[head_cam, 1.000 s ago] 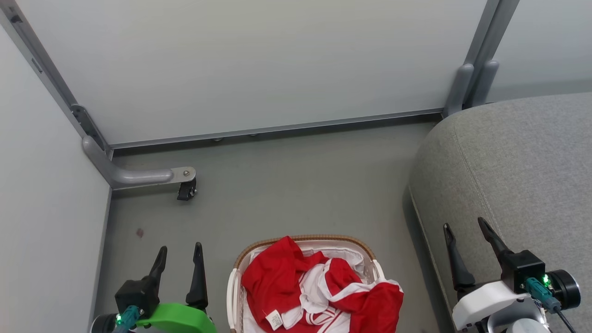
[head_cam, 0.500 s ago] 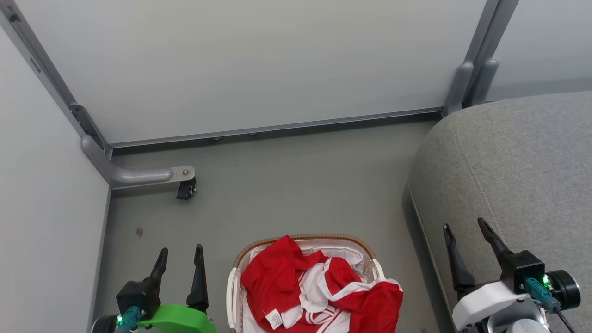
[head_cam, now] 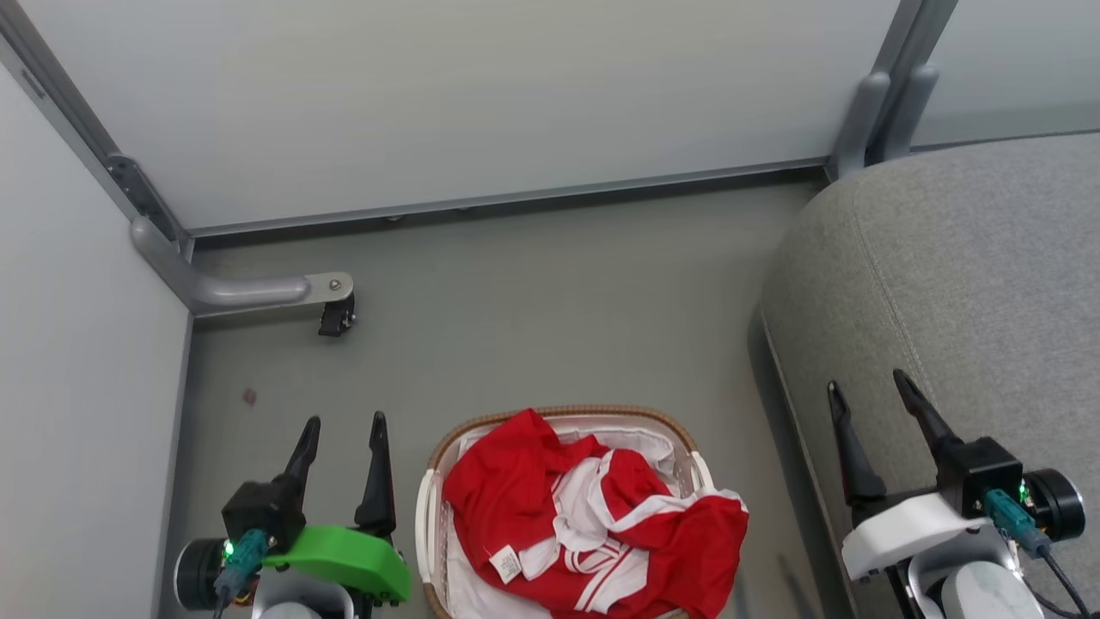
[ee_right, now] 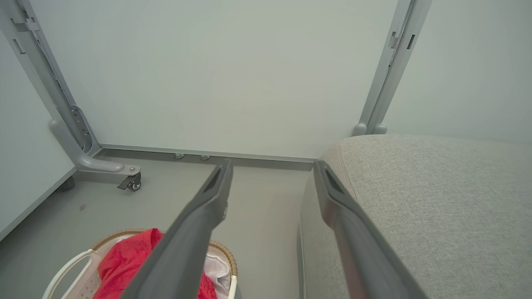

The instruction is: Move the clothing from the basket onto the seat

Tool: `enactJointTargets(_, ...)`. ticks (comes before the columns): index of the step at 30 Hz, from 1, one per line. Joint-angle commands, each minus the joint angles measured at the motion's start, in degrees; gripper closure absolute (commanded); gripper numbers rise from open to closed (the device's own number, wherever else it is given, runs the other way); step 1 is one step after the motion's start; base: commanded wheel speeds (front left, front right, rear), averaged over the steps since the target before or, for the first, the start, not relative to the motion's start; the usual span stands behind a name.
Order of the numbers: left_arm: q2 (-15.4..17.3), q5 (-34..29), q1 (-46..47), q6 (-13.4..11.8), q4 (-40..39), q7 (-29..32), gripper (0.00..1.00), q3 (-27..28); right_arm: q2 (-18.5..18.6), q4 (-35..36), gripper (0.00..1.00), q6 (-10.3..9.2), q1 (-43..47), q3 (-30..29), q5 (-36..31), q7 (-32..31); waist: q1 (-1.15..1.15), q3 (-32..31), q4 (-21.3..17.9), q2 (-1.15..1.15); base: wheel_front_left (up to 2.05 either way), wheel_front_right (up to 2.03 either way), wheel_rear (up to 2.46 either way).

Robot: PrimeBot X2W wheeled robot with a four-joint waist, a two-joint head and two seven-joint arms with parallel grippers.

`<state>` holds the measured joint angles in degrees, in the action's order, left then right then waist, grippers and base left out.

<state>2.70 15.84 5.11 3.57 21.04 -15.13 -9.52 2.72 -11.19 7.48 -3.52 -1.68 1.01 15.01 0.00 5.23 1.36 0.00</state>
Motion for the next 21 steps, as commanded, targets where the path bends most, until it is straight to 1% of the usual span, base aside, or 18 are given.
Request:
enactJointTargets(1, 0.3, -0.7, 1.8, 0.3, 0.1, 0.0, 0.00, -0.3, 0.3, 0.5, 0.00, 0.02, -1.4, -0.3, -0.2, 0.3, 0.00, 4.3, -0.6, 0.00, 0.00, 0.00, 0.00)
enactJointTargets(5, 0.3, -1.2, 6.7, 0.6, 1.4, 0.0, 0.00, -1.8, 0.3, 1.4, 0.00, 0.01, -4.5, -0.4, -0.3, 0.2, 0.00, 10.7, -1.4, 0.00, 0.00, 0.00, 0.00)
enactJointTargets(9, 0.3, -2.0, 12.3, 0.7, 4.8, 0.0, 0.00, -4.4, 0.3, 2.2, 0.00, 0.02, -7.9, -0.6, 0.4, 0.2, 0.00, 17.6, -2.7, 0.00, 0.00, 0.00, 0.00)
enactJointTargets(15, 0.4, -3.5, 20.9, 0.7, 14.6, 0.0, 0.00, -9.1, 0.3, 2.7, 0.00, 0.01, -12.5, 0.0, 1.8, 0.2, 0.00, 26.4, -5.0, 0.00, 0.00, 0.00, 0.00)
enactJointTargets(21, 0.4, -4.6, 27.8, 0.7, 25.4, 0.0, 0.00, -13.7, 0.2, 3.3, 0.00, 0.01, -15.9, 0.0, 3.0, 0.2, 0.00, 32.3, -7.2, 0.00, 0.00, 0.00, 0.00)
